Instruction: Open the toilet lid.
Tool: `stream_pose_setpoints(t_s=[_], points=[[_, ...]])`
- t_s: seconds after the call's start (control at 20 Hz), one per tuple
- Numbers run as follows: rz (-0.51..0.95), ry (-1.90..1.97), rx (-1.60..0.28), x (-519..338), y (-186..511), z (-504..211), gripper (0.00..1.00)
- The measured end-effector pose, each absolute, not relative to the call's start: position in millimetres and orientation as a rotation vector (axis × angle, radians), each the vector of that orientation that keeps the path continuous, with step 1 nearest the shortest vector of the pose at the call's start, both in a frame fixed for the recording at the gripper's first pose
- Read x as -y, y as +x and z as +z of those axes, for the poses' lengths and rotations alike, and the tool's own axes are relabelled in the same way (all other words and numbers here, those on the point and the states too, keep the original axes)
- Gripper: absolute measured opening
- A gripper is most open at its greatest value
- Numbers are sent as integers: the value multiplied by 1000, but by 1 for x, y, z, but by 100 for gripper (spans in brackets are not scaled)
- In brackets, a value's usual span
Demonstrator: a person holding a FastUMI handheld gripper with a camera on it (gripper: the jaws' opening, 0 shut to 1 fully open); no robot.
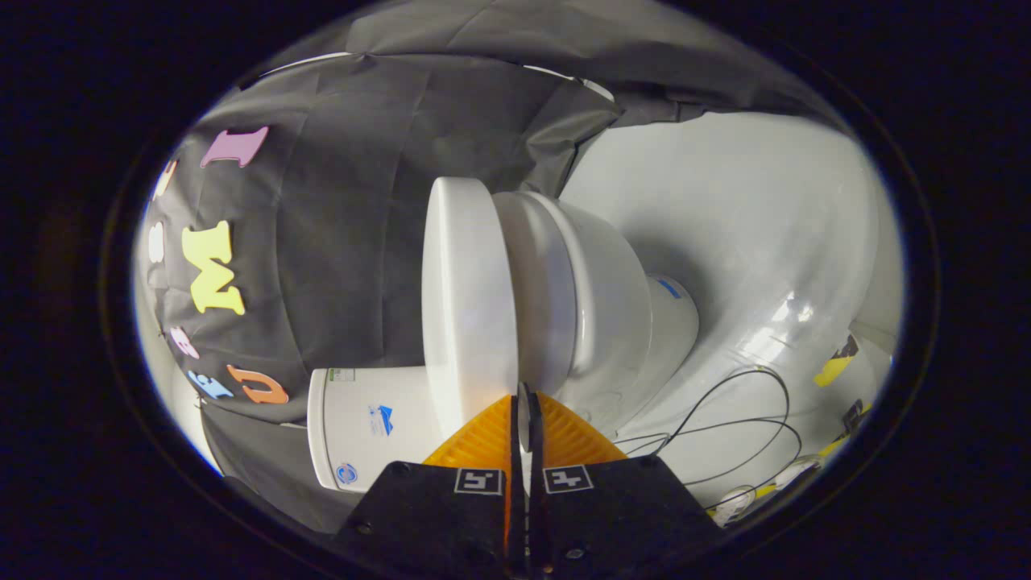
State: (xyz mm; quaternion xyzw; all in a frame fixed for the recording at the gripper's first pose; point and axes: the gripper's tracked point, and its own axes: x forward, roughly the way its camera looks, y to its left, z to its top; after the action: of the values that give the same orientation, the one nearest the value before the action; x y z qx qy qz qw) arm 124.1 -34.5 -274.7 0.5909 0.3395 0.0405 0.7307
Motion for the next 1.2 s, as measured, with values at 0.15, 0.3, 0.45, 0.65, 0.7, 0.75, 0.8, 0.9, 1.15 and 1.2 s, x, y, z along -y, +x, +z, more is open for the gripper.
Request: stream_pose_setpoints(t_s=[0.15,0.3,0.45,0.65,0.7,0.75,0.8,0.9,1.15,1.2], points=[[101,1283,-735,34,125,-266,6],[103,1255,-728,32,124,-256,6],[101,1223,-720,30,124,-247,6],[102,1184,-709,27,123,-235,6],[104,1181,-707,26,122,-231,6],[108,1180,-702,25,122,-227,6],[113,1176,-696,24,122,-223,6],[123,1162,-691,21,122,-216,6],[155,1110,-670,11,123,-190,6],[158,1097,-667,9,122,-185,6]])
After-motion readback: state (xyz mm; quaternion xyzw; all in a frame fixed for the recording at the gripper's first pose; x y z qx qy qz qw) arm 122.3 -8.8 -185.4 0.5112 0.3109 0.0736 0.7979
